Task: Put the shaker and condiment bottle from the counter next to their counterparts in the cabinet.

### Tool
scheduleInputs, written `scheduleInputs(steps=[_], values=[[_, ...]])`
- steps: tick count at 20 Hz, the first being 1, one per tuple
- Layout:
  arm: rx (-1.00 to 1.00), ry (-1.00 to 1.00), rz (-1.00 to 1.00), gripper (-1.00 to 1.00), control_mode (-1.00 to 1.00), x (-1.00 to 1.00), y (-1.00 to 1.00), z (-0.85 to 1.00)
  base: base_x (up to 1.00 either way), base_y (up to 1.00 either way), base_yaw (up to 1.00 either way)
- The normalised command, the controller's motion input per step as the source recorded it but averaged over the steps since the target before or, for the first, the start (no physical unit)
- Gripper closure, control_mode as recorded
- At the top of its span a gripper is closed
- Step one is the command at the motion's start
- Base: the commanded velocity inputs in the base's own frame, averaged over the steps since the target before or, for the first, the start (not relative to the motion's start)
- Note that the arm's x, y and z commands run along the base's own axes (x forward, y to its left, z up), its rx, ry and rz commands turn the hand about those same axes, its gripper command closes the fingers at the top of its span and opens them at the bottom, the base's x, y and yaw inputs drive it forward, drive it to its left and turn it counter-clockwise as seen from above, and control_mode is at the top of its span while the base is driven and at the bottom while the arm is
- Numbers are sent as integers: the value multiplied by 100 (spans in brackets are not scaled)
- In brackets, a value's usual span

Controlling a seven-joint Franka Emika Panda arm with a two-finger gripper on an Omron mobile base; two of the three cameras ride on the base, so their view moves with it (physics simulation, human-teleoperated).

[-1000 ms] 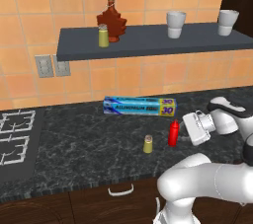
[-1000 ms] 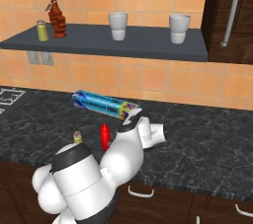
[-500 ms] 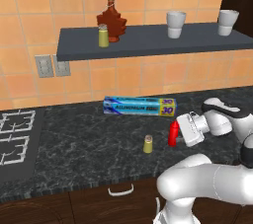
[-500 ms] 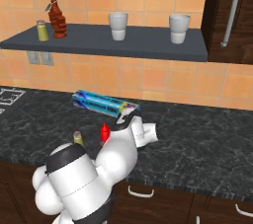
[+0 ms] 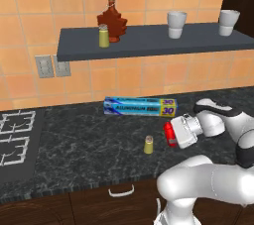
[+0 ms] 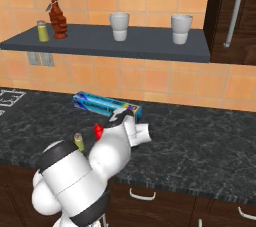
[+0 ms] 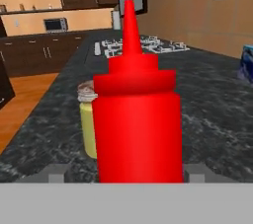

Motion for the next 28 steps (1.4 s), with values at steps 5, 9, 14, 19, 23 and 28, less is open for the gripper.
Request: scheduleInputs(steps=[5, 9, 14, 19, 23, 28], values=[[3, 15, -4, 100, -100, 0, 9, 37, 0, 0, 0], [18, 15, -9, 100, -100, -6, 11, 100, 0, 0, 0], [22, 13, -12, 100, -100, -49, -2, 100, 0, 0, 0], [22, -5, -20, 100, -100, -100, 0, 87, 0, 0, 0], [15, -1, -20, 100, -100, -92, 40, 100, 0, 0, 0], [1, 0, -1, 100, -100, -37, 96, 93, 0, 0, 0]])
